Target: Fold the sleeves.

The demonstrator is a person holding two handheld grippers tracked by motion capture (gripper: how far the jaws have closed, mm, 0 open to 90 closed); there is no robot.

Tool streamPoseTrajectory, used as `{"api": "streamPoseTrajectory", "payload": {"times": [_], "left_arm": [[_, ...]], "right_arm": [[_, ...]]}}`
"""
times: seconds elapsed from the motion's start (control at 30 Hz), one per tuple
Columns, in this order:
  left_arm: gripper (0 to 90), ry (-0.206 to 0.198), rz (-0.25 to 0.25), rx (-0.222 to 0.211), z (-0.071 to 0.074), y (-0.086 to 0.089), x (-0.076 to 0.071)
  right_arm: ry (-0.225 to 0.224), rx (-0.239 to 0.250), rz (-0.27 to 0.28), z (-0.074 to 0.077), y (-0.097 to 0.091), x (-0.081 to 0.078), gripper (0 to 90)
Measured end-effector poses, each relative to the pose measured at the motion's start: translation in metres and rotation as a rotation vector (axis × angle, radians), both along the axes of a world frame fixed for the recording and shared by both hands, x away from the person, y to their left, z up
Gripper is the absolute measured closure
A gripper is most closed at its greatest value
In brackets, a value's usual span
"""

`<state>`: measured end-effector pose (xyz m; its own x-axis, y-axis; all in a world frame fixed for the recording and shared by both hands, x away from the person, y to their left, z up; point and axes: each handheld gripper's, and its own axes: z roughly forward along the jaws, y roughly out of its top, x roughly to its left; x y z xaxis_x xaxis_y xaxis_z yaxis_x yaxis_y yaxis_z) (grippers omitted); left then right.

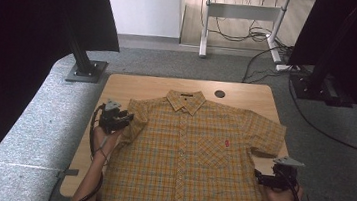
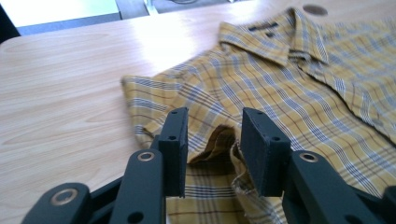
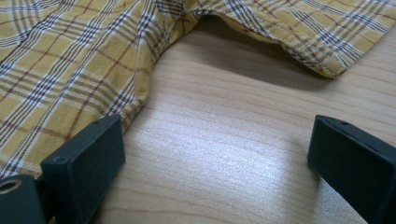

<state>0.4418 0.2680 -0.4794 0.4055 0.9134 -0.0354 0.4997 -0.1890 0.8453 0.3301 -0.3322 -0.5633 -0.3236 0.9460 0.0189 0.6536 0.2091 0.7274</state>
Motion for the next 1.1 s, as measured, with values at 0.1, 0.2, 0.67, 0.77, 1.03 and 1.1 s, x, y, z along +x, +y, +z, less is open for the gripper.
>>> {"api": "streamPoseTrajectory", "payload": {"times": [0.1, 0.2, 0.67, 0.77, 1.03, 1.1], "left_arm": [[59.0, 0.01, 0.022, -0.013, -0.001, 0.01, 0.001], [55.9, 0.042, 0.036, -0.023, -0.01, 0.015, 0.002], [49.5, 0.145, 0.009, 0.097, -0.047, -0.014, 0.009], [48.6, 0.147, 0.011, 0.139, -0.05, -0.022, 0.012], [45.0, 0.13, -0.003, 0.2, -0.053, -0.048, 0.019], [44.4, 0.125, -0.012, 0.199, -0.053, -0.052, 0.02]], "right_arm": [[0.0, 0.0, 0.0, 0.0, 0.0, 0.0, 3.4], [0.0, 0.0, 0.0, 0.0, 0.0, 0.0, 3.5], [0.0, 0.0, 0.002, 0.0, 0.0, 0.0, 3.4], [0.0, 0.0, 0.002, 0.0, 0.0, 0.0, 3.5], [0.0, 0.0, 0.003, 0.0, 0.0, 0.0, 3.5], [0.0, 0.0, 0.003, 0.0, 0.0, 0.0, 3.5]]}}
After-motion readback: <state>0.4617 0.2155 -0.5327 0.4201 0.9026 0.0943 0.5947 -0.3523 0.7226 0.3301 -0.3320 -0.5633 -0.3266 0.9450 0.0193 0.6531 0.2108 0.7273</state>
